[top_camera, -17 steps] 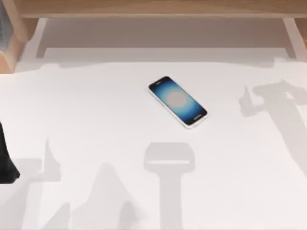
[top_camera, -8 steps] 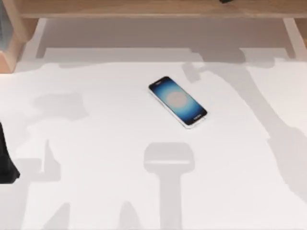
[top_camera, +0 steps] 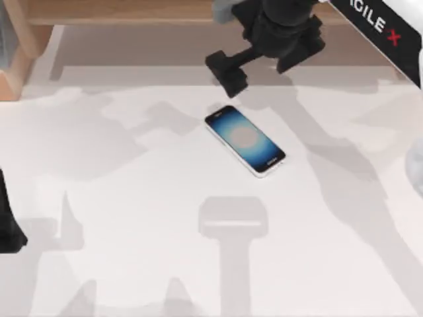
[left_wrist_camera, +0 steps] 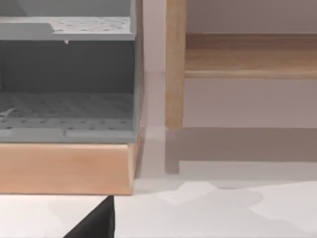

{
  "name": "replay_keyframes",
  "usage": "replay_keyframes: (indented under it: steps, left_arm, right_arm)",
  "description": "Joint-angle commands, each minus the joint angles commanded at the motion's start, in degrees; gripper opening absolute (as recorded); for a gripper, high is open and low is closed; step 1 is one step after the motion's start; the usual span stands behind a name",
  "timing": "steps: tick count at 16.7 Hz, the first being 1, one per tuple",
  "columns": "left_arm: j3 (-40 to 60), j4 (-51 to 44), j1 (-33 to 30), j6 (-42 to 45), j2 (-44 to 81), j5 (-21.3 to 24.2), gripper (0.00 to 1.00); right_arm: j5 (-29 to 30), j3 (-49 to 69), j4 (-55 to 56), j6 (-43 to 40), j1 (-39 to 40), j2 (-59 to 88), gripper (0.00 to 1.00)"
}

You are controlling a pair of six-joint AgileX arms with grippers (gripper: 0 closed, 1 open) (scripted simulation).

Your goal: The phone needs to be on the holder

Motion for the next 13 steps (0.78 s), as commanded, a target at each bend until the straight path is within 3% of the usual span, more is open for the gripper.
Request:
replay_keyframes:
  steps: [5, 13]
  left_arm:
    - [0.0, 0.0, 0.0, 0.0, 0.0, 0.0, 1.0]
    - [0.0, 0.0, 0.0, 0.0, 0.0, 0.0, 1.0]
  right_arm:
    - [1.29, 9.13, -6.11, -1.63, 1.43, 11.07, 1.0]
    - [1.35, 8.55, -5.43, -1.76, 1.28, 11.78, 1.0]
